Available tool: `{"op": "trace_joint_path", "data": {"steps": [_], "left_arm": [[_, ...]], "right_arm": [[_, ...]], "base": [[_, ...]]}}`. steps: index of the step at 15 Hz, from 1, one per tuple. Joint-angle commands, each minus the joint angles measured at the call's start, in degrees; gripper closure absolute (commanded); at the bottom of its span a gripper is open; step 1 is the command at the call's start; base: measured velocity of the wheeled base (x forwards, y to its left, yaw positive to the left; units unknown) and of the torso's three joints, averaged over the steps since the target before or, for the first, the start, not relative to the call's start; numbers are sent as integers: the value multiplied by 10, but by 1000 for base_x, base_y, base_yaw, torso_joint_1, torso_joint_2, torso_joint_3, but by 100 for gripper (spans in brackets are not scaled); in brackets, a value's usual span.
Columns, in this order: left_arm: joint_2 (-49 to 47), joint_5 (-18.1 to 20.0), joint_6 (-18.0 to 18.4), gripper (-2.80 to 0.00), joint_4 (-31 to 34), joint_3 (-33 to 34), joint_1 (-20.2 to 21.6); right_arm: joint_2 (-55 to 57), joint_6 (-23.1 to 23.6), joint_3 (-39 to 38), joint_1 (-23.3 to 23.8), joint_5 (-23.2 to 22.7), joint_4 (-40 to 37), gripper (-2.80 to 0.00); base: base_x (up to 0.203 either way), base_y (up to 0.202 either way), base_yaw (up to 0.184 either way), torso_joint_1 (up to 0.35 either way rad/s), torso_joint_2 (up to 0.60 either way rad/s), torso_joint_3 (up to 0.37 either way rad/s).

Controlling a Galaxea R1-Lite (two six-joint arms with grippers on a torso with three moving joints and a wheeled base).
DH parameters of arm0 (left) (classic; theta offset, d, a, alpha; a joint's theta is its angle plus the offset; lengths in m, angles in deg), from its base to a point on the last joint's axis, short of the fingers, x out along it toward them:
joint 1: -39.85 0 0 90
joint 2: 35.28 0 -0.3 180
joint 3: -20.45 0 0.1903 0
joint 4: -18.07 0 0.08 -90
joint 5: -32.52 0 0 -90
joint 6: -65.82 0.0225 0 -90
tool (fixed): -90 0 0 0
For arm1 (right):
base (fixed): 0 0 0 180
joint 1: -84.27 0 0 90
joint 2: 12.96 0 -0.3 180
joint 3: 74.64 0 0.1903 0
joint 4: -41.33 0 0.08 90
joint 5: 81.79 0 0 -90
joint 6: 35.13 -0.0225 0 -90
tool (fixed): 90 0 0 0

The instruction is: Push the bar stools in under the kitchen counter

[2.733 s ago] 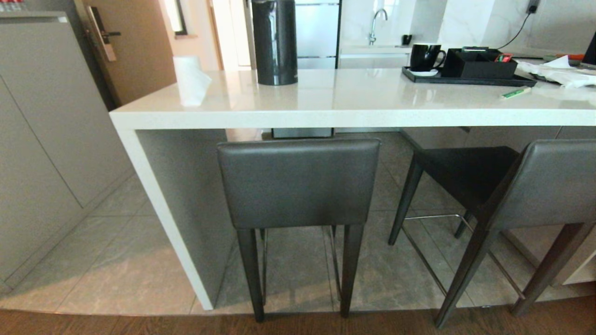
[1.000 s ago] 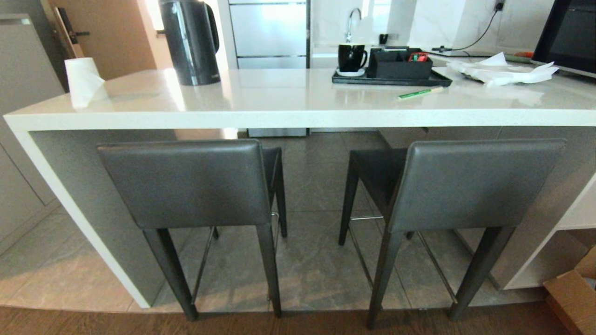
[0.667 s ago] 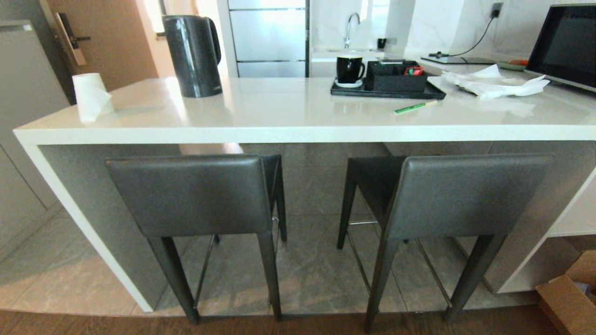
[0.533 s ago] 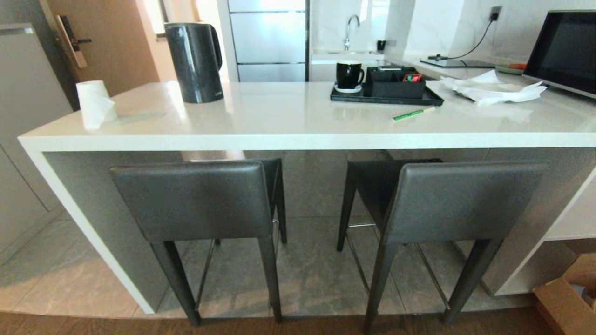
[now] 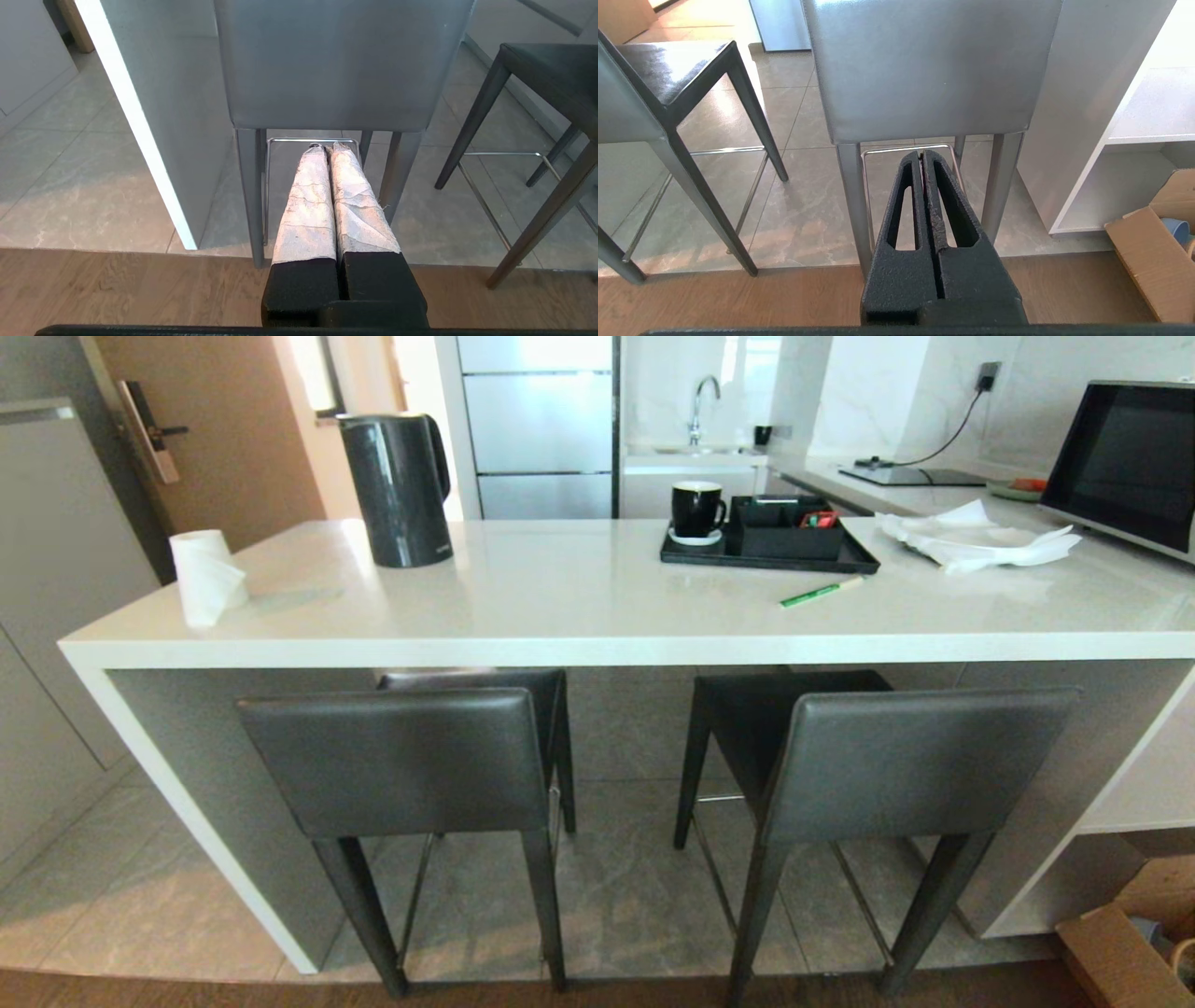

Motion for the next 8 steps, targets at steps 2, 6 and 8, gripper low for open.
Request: {"op": "trace_joint_path", "data": {"steps": [2,6,8], "left_arm": [[-1,-1,0,0,0,0,0],[-1,0,-1,0,0,0,0],[-1,0,0,0,0,0,0]], "right_arm": [[1,0,0,0,0,0,0],[1,0,0,0,0,0,0],[1,0,0,0,0,0,0]], "base": [[0,0,0,0,0,0],[0,0,0,0,0,0],[0,0,0,0,0,0]]}}
